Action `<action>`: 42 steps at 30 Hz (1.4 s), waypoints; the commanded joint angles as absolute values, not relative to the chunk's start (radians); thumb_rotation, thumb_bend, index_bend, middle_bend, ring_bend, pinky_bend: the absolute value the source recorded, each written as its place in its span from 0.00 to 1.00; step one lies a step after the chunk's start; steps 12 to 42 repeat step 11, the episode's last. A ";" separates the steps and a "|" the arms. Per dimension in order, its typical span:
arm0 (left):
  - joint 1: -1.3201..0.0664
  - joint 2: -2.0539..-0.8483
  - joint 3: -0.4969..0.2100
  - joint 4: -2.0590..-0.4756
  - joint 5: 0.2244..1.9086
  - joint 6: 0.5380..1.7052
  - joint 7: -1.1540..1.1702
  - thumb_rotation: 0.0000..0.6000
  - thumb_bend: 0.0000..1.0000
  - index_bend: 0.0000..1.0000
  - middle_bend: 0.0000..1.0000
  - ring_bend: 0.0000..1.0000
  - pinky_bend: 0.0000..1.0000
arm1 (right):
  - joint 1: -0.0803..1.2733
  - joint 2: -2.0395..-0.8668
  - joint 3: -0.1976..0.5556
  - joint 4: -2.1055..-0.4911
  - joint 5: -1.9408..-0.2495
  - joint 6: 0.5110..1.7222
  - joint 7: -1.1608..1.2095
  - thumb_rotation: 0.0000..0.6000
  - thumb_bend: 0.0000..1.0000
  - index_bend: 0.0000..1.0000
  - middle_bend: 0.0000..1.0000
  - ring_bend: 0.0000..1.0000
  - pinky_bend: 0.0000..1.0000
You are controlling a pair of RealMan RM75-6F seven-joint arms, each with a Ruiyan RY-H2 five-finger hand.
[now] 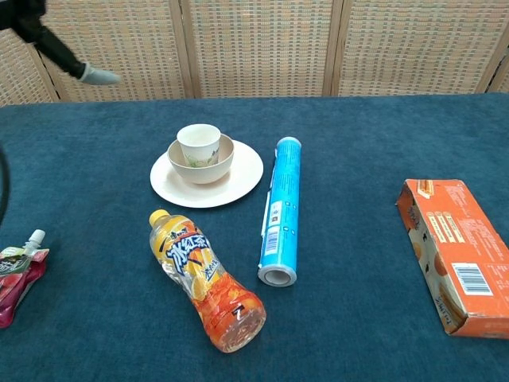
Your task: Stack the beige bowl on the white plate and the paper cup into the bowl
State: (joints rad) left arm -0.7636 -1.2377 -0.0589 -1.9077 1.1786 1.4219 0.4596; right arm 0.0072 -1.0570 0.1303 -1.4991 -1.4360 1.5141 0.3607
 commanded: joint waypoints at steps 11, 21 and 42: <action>-0.372 -1.289 0.219 -1.725 1.508 1.750 0.423 1.00 0.15 0.00 0.00 0.00 0.00 | 0.006 -1.091 0.142 -1.502 -1.435 1.557 0.250 1.00 0.17 0.00 0.00 0.00 0.00; -0.372 -1.289 0.219 -1.725 1.508 1.750 0.423 1.00 0.15 0.00 0.00 0.00 0.00 | 0.006 -1.091 0.142 -1.502 -1.435 1.557 0.250 1.00 0.17 0.00 0.00 0.00 0.00; -0.372 -1.289 0.219 -1.725 1.508 1.750 0.423 1.00 0.15 0.00 0.00 0.00 0.00 | 0.006 -1.091 0.142 -1.502 -1.435 1.557 0.250 1.00 0.17 0.00 0.00 0.00 0.00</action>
